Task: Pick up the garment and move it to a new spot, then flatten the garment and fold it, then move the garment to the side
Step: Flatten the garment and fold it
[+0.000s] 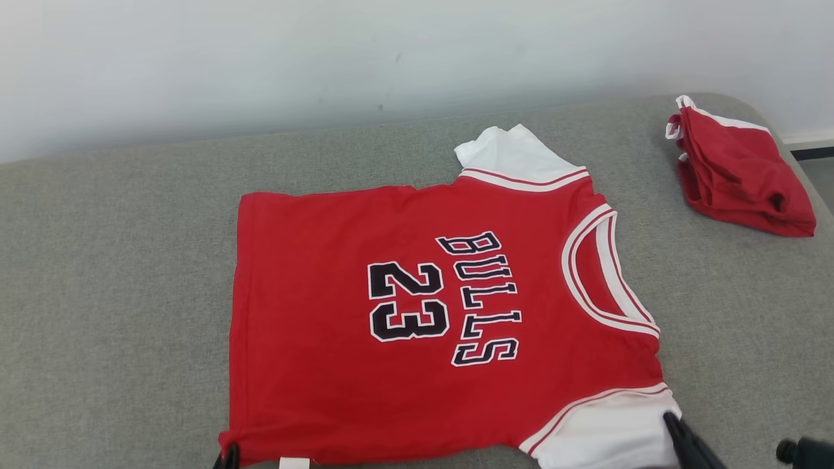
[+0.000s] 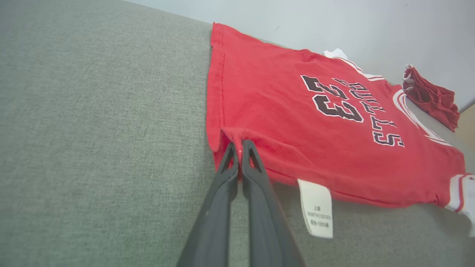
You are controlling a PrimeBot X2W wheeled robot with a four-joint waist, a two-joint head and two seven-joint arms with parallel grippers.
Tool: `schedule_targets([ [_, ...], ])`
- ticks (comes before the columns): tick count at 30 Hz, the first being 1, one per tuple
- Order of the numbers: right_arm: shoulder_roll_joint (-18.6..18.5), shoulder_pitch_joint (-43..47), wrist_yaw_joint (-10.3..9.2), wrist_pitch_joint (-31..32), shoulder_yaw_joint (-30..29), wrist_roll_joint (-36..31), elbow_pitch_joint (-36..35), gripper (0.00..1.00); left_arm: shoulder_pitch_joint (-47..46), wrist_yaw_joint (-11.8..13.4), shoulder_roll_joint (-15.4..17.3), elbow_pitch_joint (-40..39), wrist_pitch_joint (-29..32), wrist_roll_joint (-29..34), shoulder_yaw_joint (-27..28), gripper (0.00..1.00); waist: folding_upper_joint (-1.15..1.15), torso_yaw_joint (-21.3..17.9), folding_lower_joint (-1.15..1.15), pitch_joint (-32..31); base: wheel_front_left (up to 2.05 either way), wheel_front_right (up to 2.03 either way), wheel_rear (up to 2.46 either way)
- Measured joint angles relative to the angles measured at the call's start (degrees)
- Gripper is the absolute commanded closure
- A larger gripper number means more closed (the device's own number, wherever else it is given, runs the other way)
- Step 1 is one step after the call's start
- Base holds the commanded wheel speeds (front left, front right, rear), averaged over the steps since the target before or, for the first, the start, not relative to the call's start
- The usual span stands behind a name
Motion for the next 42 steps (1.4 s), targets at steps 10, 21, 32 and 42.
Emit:
schedule_targets([
  [10, -2.9, -12.8, 0.0, 2.6, 0.5, 1.7, 4.5, 1.0, -6.7, -1.2, 1.6, 1.8, 0.2, 1.4, -2.8, 1.0, 0.0, -0.2, 0.0, 0.3, 0.0, 0.0, 0.0],
  [21, -6.9, -30.8, 0.0, 2.9, 3.8, 2.6, 19.0, 1.0, -16.1, -1.7, 2.8, 6.8, 0.4, 1.0, -3.4, 1.0, 0.01, 0.6, 0.01, 2.6, 0.0, 0.0, 0.0],
  [32, -8.6, -45.6, 0.0, -1.4, 10.6, 2.4, 35.9, 1.0, -26.0, -1.8, 3.4, 14.1, 0.5, 0.5, -5.7, 1.0, 0.01, 1.6, 0.01, 5.8, 0.0, 0.0, 0.0],
  [42, -9.5, -50.2, 0.0, -8.3, 15.2, 5.1, 44.7, 0.0, -29.2, -2.0, 3.7, 18.2, 0.2, 1.0, -7.2, 0.0, 0.01, 1.4, 0.01, 6.5, 0.0, 0.0, 0.0],
])
